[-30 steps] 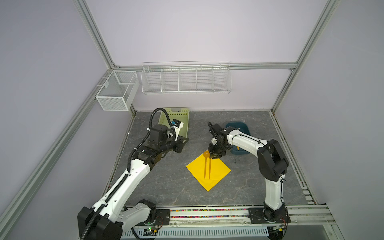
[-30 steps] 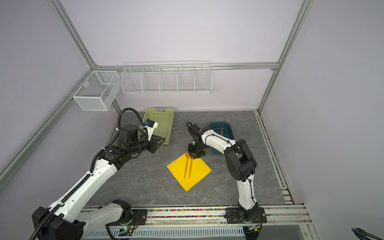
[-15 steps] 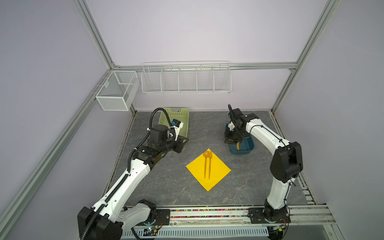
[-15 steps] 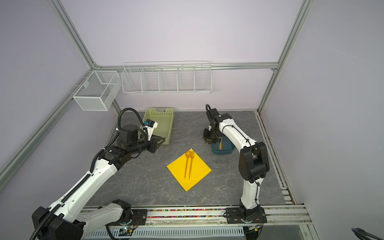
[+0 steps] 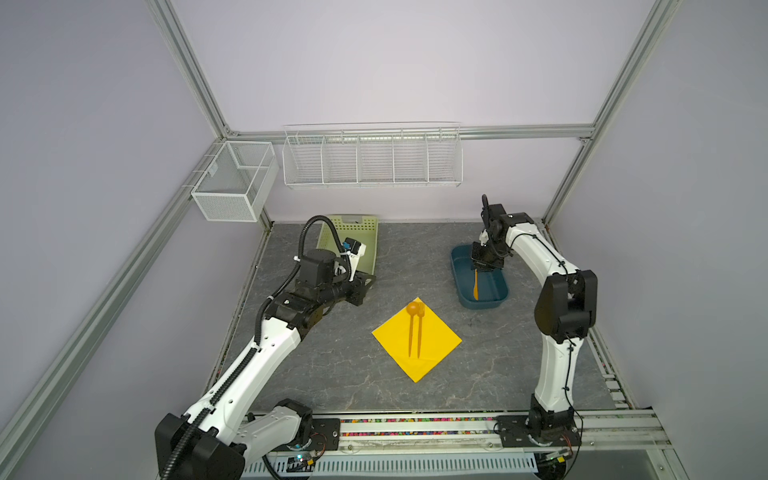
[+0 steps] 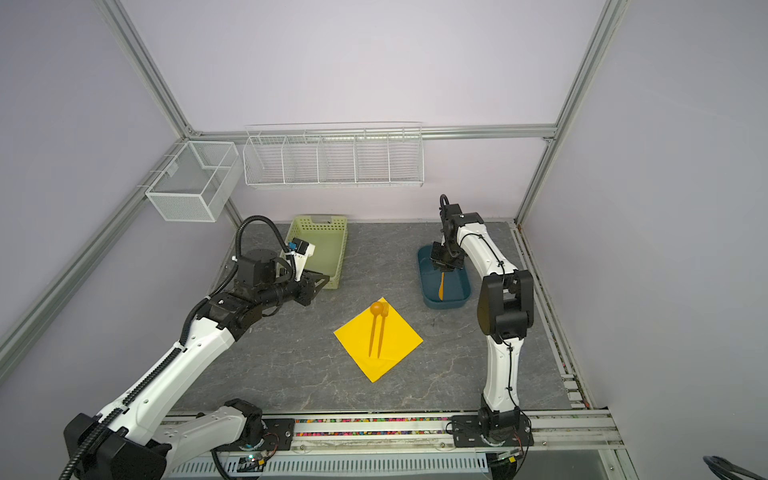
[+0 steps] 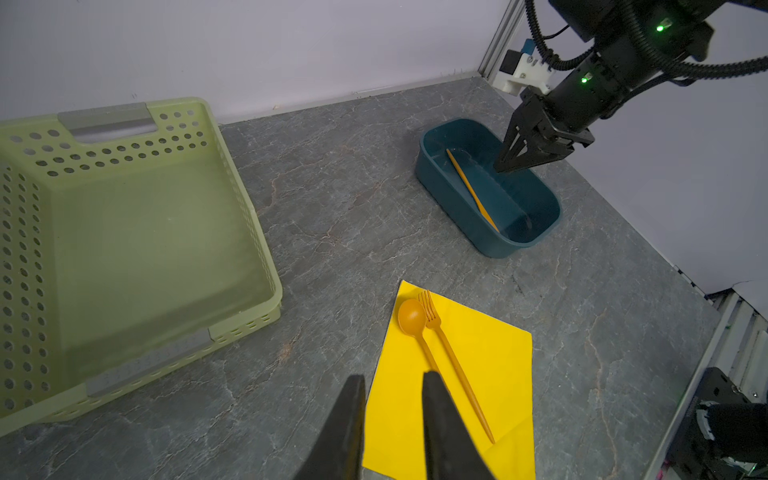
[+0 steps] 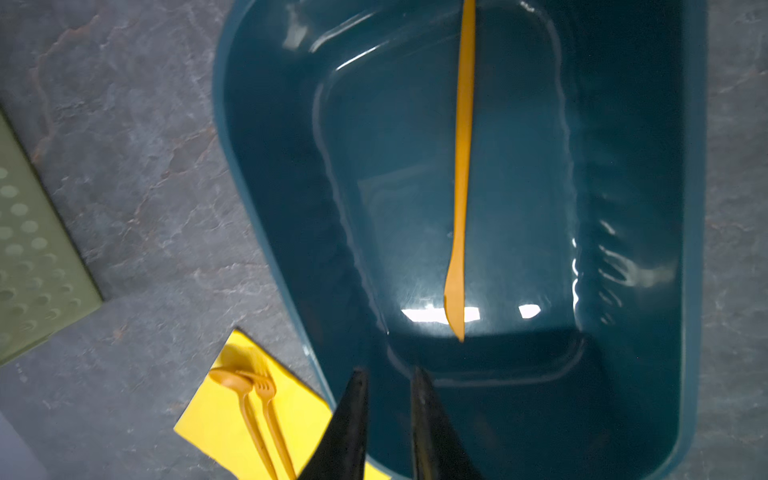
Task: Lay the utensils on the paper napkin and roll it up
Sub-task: 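Lower the right gripper into the tub and close on the yellow knife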
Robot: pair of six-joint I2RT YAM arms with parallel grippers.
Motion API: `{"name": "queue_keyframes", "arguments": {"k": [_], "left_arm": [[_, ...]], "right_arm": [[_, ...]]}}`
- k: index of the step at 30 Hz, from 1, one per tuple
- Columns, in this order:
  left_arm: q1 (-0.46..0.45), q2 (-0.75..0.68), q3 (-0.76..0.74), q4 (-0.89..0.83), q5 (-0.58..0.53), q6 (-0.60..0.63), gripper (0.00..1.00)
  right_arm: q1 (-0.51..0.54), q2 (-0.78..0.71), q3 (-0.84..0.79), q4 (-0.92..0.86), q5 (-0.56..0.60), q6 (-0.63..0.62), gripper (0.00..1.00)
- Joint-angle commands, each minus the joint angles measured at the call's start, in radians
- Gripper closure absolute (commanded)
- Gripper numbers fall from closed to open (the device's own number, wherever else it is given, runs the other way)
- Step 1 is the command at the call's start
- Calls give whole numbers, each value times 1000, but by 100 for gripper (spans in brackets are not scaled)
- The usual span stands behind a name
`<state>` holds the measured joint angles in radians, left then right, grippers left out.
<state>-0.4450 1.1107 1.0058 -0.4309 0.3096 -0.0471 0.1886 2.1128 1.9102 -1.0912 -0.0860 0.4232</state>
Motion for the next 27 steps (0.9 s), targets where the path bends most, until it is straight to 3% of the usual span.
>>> {"name": "queue_keyframes", "arguments": {"k": [1,8,27], "left_arm": [[2,-3,-13,2,-17,16,75],[2,5,-13,1,-26,20,75],[3,16,-10,-4,-33,23,75]], "right_arm": [[-23,73,51,-45,33,-42,77],[-30,178,102,-56,93,-65,78],[-34,296,99,-18,66,-69,85]]}}
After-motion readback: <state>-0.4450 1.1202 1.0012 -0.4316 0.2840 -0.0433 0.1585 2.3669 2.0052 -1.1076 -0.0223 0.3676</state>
